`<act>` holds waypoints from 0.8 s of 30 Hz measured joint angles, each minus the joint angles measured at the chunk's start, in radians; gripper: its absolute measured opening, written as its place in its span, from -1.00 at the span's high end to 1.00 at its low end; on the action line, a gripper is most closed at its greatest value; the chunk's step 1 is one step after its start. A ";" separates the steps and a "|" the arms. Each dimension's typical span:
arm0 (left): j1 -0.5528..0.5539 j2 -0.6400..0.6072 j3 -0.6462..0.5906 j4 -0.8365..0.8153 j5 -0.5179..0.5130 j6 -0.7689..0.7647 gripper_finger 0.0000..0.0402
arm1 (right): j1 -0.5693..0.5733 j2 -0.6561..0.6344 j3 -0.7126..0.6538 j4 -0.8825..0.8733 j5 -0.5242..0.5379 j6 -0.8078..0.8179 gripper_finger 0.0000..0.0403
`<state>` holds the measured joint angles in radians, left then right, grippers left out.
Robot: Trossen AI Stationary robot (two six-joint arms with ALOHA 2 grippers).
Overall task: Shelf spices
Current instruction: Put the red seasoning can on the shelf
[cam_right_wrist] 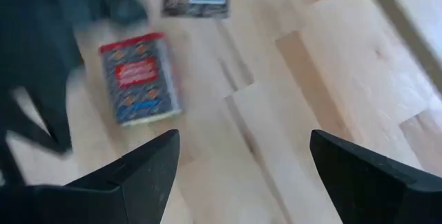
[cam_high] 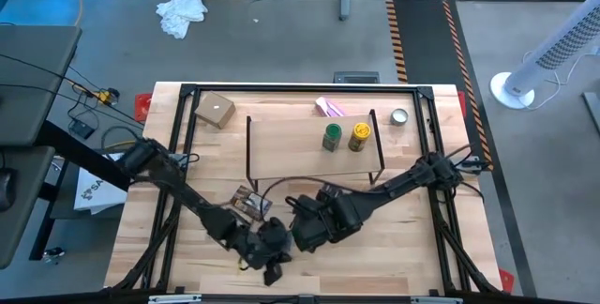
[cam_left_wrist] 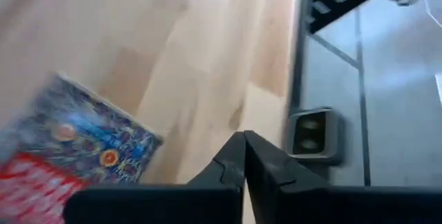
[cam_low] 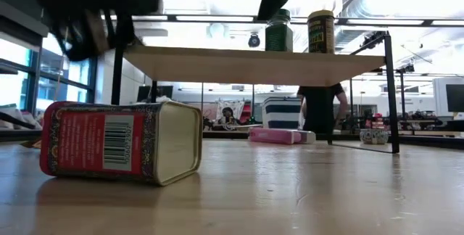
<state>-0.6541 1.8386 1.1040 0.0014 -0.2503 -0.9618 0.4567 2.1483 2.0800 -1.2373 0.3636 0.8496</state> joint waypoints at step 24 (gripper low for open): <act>-0.279 -0.426 -0.194 -0.704 -0.384 -0.712 1.00 | 0.021 0.000 0.000 0.482 -0.133 -0.329 -0.60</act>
<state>-0.9329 1.4123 0.9096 -0.7026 -0.6346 -1.6737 0.4781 2.1483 2.0800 -0.7554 0.2310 0.5206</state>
